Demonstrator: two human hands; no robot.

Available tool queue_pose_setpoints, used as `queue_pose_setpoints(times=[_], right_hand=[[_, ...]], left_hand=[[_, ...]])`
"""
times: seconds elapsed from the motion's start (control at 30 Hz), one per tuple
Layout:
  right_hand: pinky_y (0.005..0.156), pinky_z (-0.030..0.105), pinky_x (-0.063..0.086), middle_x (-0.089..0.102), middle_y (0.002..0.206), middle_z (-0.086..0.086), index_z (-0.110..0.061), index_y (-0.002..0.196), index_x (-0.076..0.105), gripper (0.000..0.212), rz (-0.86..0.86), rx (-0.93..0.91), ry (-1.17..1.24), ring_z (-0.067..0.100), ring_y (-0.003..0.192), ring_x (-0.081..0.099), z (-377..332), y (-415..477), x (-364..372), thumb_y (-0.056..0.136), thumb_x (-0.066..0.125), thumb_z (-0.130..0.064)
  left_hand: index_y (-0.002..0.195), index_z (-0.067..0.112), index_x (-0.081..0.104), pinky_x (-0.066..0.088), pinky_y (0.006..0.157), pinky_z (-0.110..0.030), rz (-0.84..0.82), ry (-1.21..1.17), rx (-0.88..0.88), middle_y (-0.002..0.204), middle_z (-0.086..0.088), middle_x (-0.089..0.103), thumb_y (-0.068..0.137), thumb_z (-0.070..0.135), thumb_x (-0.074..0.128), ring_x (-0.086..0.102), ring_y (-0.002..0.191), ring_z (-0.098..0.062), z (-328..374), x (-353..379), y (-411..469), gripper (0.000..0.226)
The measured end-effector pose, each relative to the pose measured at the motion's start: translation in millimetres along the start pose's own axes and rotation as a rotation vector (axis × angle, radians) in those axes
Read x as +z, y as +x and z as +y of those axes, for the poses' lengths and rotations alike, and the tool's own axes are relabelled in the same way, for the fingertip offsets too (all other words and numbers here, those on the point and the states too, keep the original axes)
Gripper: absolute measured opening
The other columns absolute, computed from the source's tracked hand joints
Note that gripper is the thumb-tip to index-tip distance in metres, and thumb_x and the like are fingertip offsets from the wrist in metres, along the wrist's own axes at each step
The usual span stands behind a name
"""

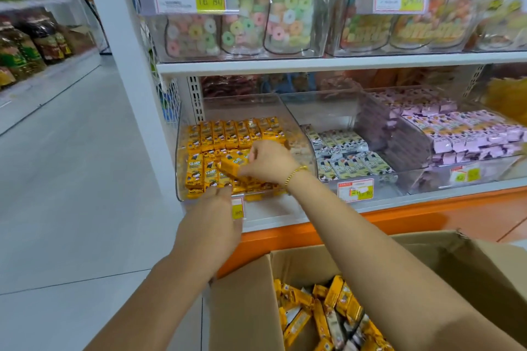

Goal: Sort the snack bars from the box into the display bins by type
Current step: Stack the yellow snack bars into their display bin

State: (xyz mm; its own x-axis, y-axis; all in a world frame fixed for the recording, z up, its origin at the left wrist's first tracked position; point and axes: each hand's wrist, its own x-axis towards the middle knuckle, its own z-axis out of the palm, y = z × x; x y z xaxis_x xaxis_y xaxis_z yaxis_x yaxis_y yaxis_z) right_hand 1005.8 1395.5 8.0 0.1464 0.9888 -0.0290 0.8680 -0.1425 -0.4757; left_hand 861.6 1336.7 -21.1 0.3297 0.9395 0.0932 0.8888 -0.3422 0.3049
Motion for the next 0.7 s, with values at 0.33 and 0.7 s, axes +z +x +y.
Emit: queue_pose_setpoints(times=[0.33,0.7], right_hand=[[0.069,0.029,0.044,0.062,0.089,0.004,-0.009,0.089,0.056,0.029,-0.071,-0.139,0.187,0.017,0.08,0.055,-9.8,16.8,21.4,0.094,0.055,-0.038],[0.058,0.012,0.036,0.054,0.063,-0.007,-0.012,0.071,0.057,0.023,0.216,-0.247,0.21,0.007,0.058,0.048,149.3,-99.4,22.5,0.089,0.064,-0.023]], left_hand=[[0.134,0.019,0.044,0.043,0.085,-0.026,0.016,0.005,0.129,0.136,0.001,0.051,0.091,0.027,0.054,0.054,0.114,-0.018,-12.7,-7.5,-11.1,0.045],[0.138,0.022,0.045,0.035,0.099,-0.026,-0.176,-0.094,0.258,0.139,0.0,0.05,0.091,0.024,0.059,0.047,0.125,-0.018,23.6,51.4,-31.6,0.05]])
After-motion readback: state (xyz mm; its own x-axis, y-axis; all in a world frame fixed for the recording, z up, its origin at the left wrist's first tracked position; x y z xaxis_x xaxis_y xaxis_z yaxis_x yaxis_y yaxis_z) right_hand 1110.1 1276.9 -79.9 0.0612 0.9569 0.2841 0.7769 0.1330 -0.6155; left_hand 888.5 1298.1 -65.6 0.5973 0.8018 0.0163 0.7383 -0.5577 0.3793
